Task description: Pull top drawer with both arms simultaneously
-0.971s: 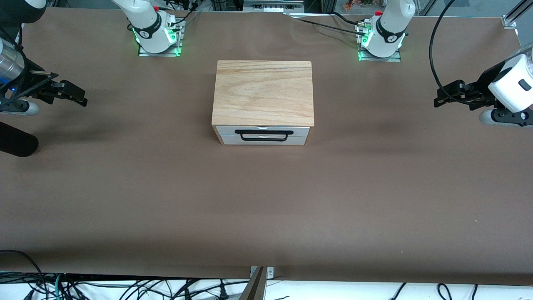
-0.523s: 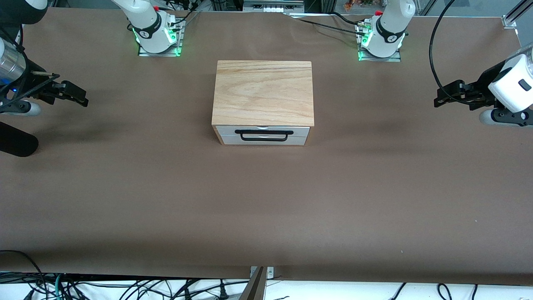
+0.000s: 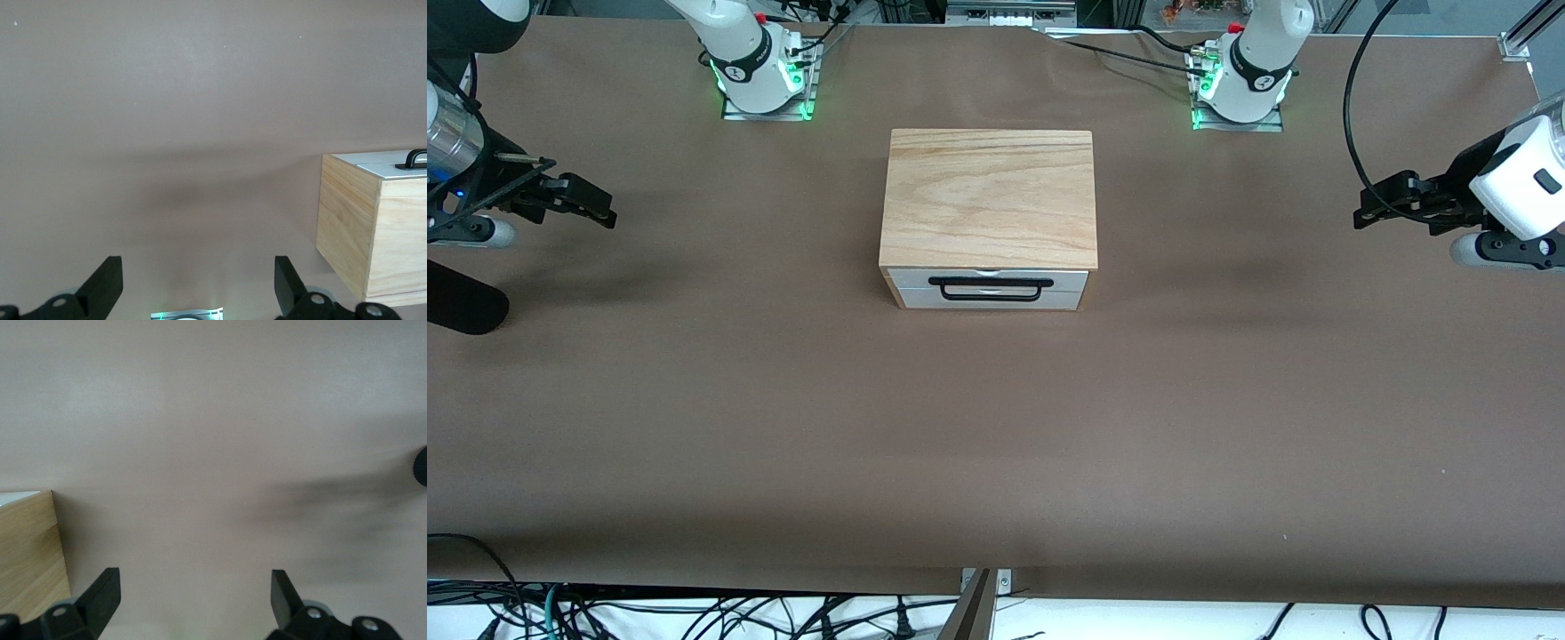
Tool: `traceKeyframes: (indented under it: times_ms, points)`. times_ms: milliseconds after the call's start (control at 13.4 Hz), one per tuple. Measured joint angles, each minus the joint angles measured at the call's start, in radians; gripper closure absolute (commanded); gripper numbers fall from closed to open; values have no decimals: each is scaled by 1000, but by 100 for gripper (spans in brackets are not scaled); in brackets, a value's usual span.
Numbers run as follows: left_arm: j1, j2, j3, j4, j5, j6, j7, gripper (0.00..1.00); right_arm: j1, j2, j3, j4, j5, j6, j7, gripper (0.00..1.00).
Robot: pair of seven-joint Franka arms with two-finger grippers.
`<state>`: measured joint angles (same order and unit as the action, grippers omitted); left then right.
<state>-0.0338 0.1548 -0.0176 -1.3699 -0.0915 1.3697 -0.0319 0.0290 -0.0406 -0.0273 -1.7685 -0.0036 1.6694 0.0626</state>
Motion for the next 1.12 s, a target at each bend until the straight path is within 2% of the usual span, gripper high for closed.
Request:
traceKeyframes:
  times_ms: [747, 1120]
  points:
    - [0, 0, 0, 0, 0, 0, 0, 0, -1, 8, 1, -5, 10, 0, 0, 0]
    - [0, 8, 0, -2, 0, 0, 0, 0, -1, 58, 3, -10, 240, 4, 0, 0]
